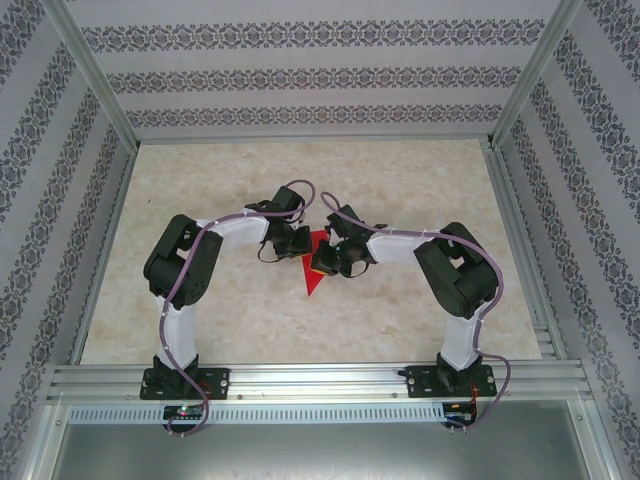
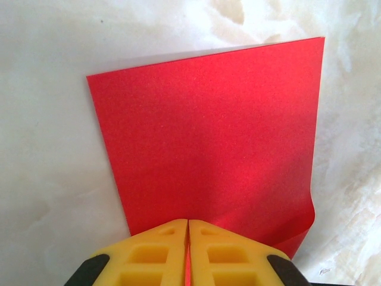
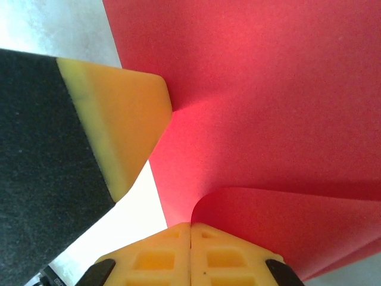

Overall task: Fold a paper plane with a square sheet of paper (pick it up from the middle)
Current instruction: Third fold the triangle at the center of the table.

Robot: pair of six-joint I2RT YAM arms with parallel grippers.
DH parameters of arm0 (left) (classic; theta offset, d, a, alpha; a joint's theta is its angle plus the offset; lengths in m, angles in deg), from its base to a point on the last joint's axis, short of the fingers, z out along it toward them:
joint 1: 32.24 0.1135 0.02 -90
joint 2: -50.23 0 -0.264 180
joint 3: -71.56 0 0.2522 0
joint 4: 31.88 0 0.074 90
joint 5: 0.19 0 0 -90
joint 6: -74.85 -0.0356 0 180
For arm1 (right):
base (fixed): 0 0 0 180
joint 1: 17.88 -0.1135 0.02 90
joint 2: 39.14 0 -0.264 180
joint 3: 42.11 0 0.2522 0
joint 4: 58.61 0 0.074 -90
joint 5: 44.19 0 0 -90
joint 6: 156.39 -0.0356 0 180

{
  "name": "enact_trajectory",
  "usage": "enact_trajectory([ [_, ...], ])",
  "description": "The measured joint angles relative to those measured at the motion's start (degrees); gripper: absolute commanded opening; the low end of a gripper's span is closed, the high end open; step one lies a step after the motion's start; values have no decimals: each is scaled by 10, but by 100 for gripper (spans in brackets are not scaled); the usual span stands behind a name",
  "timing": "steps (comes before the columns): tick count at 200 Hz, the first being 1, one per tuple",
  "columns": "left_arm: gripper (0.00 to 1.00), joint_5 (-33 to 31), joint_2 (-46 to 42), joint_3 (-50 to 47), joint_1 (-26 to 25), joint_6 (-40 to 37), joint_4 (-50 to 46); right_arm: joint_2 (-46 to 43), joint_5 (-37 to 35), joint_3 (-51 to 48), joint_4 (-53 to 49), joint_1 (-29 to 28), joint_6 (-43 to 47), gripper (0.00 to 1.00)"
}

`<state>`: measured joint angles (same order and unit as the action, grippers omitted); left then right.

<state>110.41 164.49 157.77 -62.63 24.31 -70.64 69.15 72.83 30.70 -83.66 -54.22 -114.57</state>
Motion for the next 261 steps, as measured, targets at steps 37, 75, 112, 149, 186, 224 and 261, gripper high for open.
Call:
enact_trajectory([
  [37, 12, 0, 0, 0, 0, 0, 0, 0, -3, 0, 2, 1, -3, 6],
  [75, 12, 0, 0, 0, 0, 0, 0, 0, -4, 0, 6, 1, -4, 6],
  [112, 12, 0, 0, 0, 0, 0, 0, 0, -4, 0, 6, 1, -4, 6],
  [149, 12, 0, 0, 0, 0, 0, 0, 4, -5, 0, 6, 1, -4, 7],
  [186, 12, 0, 0, 0, 0, 0, 0, 7, -6, 0, 6, 1, -4, 7],
  [224, 12, 0, 0, 0, 0, 0, 0, 9, -9, 0, 6, 1, -4, 7],
  [261, 12, 0, 0, 1, 0, 0, -1, 9, -11, 0, 6, 1, -6, 7],
])
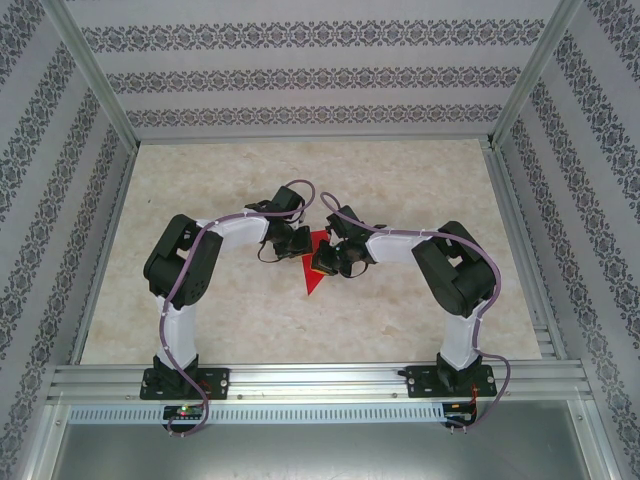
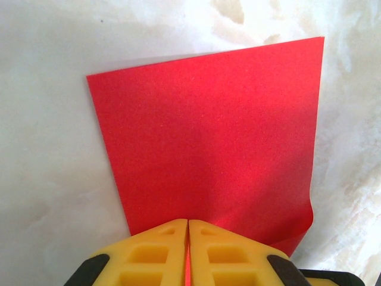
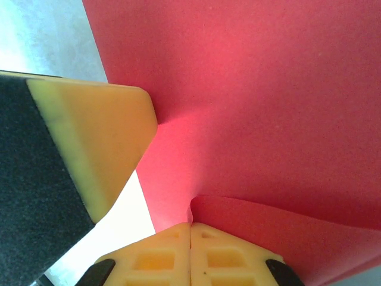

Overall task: Fold a paper plane with a square sheet of paper (pick it up from the middle)
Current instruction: Third fold the triangle at the center of the table.

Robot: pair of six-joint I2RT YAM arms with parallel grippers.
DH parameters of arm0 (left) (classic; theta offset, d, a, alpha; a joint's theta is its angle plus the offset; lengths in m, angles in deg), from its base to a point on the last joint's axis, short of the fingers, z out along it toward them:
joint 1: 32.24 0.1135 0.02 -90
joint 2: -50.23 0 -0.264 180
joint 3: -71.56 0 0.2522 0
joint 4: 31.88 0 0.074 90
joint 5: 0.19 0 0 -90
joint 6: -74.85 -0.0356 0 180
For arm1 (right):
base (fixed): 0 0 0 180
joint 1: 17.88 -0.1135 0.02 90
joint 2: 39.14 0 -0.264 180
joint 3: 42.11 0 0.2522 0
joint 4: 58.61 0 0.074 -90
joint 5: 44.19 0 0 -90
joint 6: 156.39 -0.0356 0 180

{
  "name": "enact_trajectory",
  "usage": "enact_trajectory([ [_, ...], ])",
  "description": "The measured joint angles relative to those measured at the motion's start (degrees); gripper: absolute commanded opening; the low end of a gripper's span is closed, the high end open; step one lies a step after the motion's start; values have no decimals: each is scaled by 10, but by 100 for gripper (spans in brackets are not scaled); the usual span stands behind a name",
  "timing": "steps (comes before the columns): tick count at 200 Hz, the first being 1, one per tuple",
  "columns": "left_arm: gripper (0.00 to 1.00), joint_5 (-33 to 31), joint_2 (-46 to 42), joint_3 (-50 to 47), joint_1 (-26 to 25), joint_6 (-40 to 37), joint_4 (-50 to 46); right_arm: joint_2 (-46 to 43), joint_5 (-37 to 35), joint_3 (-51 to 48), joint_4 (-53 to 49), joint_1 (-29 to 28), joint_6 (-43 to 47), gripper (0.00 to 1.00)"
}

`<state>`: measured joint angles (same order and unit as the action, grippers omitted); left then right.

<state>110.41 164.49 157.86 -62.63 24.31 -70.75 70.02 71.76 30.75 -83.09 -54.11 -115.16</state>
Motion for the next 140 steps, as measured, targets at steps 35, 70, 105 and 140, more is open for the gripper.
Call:
enact_trajectory([
  [35, 12, -2, 0, 2, 0, 0, -3, 0, -2, 0, 0, 0, -9, 7],
  [70, 11, -2, 0, 2, 0, 0, -3, 0, -3, -2, 5, 0, -18, 7],
  [105, 11, -3, 0, 2, 0, 0, -3, -4, -3, -15, 30, 3, -29, 7],
  [140, 11, -4, 0, 2, 0, 0, -3, -5, -4, -19, 38, 6, -37, 7],
])
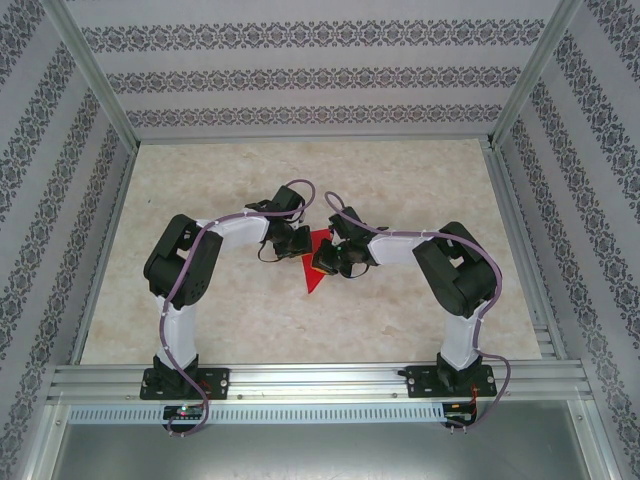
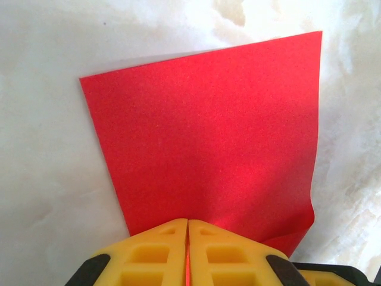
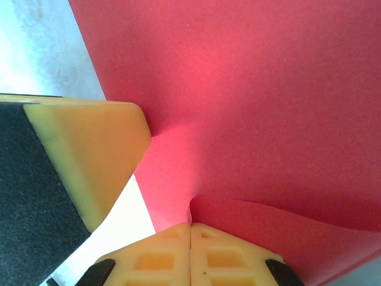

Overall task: Fold a paper plane with a square sheet of paper (pick it up from the middle)
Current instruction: Third fold the triangle at the center of the table.

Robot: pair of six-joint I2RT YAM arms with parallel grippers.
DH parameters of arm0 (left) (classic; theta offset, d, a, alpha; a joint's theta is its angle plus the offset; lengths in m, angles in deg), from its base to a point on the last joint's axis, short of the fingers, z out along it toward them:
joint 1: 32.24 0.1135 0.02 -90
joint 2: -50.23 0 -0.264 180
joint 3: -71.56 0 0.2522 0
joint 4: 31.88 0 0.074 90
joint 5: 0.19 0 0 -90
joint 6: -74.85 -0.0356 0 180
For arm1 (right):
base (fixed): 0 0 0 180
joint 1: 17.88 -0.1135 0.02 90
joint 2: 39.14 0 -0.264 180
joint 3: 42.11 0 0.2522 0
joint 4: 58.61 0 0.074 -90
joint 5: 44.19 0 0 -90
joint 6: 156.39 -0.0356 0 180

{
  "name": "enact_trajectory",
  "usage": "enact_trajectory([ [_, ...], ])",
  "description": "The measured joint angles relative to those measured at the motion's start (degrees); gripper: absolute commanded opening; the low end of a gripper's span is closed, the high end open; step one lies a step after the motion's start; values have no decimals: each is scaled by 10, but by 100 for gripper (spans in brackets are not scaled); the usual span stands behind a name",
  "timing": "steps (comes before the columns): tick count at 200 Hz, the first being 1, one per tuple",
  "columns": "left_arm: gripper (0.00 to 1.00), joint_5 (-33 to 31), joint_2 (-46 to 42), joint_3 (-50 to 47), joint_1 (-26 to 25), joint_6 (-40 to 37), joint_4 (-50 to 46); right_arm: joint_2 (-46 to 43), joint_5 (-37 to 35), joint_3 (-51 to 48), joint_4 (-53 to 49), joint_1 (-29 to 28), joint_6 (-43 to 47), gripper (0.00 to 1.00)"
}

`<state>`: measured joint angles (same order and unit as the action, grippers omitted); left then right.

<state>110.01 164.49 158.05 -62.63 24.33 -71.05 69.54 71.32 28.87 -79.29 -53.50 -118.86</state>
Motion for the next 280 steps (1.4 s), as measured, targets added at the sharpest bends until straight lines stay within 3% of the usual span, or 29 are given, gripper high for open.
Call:
enact_trajectory([
  [175, 11, 2, 0, 1, 0, 0, -2, 0, 0, 8, -25, 0, 57, 9],
  [231, 15, 0, -9, 5, 7, 7, -22, 0, 0, 14, -29, -3, 57, 27],
  [280, 18, -4, -80, -32, 45, 30, -23, 0, 9, 18, -23, -4, 54, 39],
])
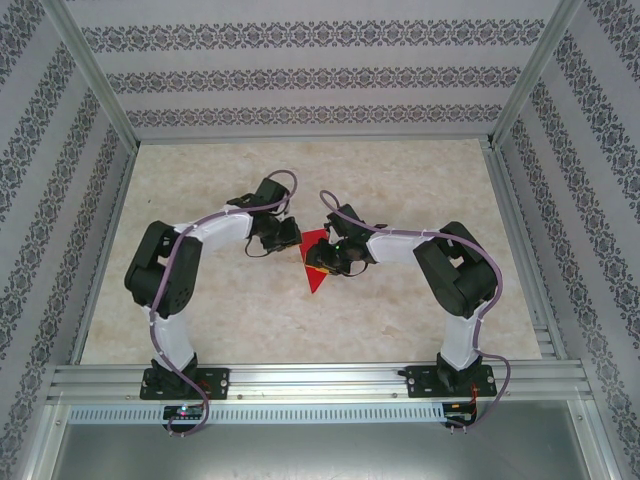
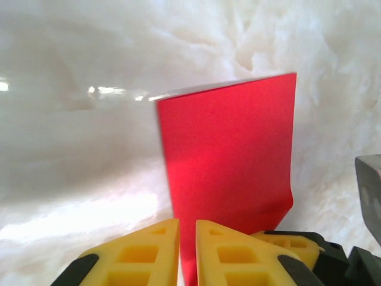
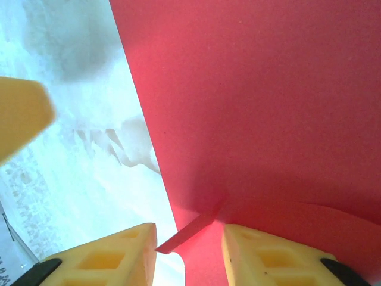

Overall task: Fold a paper plane with a square sheet of paper (pick it up from the middle)
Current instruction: Third fold the triangle at the center of the table.

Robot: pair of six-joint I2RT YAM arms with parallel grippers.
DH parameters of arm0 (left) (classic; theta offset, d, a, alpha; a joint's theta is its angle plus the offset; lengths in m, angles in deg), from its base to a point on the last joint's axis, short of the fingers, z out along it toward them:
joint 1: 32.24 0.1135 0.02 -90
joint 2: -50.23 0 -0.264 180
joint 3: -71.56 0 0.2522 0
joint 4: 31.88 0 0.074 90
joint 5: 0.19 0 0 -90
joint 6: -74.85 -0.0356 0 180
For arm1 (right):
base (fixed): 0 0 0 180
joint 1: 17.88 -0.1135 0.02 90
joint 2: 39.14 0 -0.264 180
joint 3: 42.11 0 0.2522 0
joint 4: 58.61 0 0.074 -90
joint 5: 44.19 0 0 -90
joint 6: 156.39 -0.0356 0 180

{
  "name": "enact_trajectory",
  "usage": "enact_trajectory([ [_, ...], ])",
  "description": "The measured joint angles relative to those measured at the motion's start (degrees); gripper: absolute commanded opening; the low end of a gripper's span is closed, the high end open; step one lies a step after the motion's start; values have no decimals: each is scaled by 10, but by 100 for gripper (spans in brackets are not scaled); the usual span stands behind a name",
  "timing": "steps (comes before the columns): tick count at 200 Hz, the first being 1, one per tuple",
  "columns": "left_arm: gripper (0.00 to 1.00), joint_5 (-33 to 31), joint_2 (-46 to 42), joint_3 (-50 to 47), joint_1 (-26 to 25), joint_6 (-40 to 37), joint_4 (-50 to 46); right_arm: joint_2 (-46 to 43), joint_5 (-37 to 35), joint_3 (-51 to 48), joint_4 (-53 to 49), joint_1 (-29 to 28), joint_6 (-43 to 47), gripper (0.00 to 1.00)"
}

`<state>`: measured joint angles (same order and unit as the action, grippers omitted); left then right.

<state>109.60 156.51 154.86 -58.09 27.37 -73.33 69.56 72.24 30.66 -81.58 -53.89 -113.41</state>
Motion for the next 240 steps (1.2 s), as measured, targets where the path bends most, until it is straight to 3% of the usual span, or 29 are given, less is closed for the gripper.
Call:
enact_trajectory([
  [69, 19, 27, -46, -74, 17, 23, 21, -7, 17, -19, 38, 3, -11, 45],
  [159, 16, 100, -63, -143, 17, 59, 102, -17, 41, -66, 102, 22, -13, 31],
  [207, 16, 115, -63, -151, 9, 67, 124, -19, 52, -67, 108, 24, -12, 45],
  [240, 15, 122, -63, -154, 2, 73, 134, -21, 52, -67, 108, 24, -13, 40],
])
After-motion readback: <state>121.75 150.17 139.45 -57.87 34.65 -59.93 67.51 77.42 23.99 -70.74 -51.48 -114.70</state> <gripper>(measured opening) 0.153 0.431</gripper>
